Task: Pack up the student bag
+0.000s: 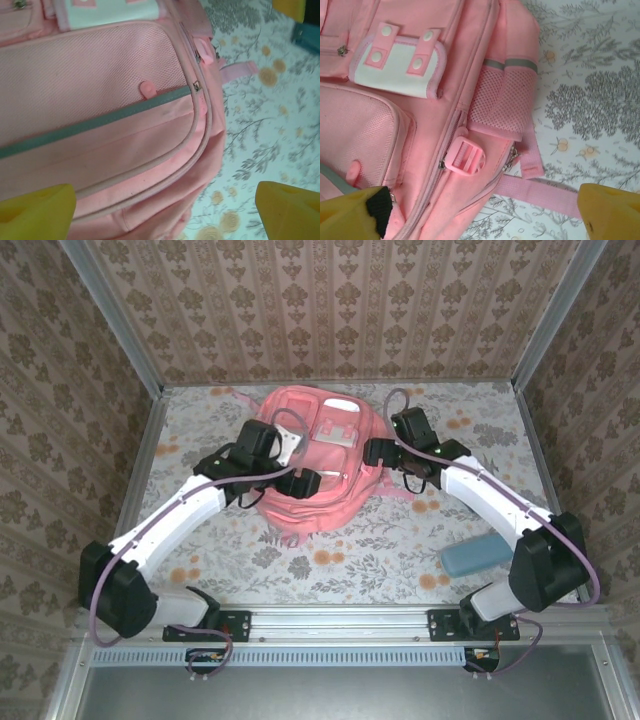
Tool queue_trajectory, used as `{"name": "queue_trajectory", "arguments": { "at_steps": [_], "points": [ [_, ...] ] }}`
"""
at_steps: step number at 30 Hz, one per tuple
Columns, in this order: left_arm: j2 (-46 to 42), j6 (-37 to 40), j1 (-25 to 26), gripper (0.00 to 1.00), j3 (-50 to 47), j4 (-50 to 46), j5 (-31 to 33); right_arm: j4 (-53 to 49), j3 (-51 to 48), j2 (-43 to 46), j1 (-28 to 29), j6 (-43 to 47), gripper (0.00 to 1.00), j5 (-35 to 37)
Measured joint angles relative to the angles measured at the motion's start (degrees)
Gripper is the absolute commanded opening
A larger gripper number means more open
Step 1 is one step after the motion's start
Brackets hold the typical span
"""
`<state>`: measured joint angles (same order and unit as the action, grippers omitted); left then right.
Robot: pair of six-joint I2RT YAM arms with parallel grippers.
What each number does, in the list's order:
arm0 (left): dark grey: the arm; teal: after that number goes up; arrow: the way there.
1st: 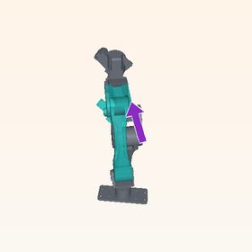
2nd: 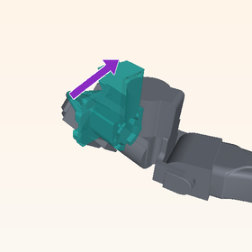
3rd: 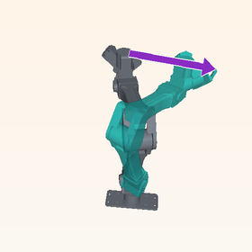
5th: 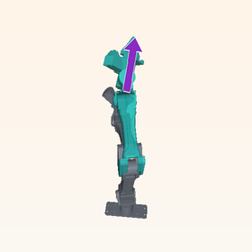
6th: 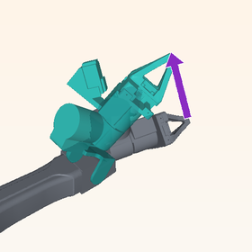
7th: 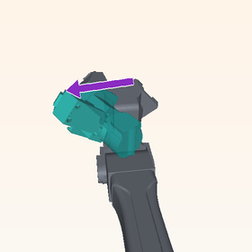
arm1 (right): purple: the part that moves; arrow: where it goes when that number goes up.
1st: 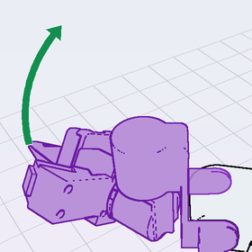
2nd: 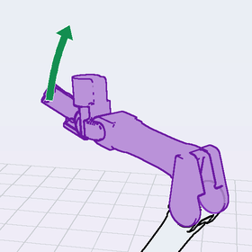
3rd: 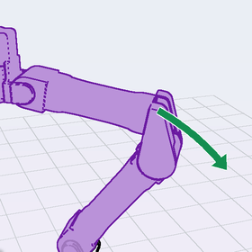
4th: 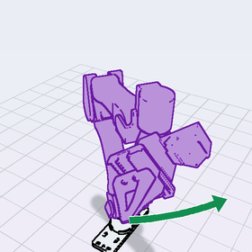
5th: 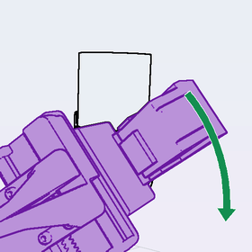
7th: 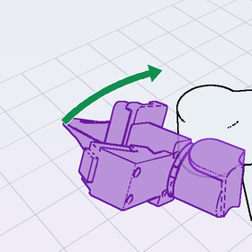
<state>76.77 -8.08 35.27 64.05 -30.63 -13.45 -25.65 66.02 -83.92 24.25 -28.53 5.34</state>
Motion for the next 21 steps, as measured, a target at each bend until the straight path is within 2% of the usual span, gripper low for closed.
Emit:
{"name": "queue_trajectory", "arguments": {
  "at_steps": [3, 14, 21],
  "points": [
    [2.6, 5.1, 1.4, 0.93, 0.9, 0.1, 1.1, 0.0, -1.3, 1.0, 0.0, -1.3, 0.99, 0.0],
    [14.7, 18.7, 8.2, 0.72, 7.5, -0.8, 6.5, -0.7, -4.8, 8.9, -2.0, -2.8, 0.99, -1.7],
    [20.0, 26.3, 8.3, 0.7, 12.4, -5.4, 9.7, -1.9, -6.3, 11.5, -7.2, -3.0, 0.99, -7.1]
  ]
}}
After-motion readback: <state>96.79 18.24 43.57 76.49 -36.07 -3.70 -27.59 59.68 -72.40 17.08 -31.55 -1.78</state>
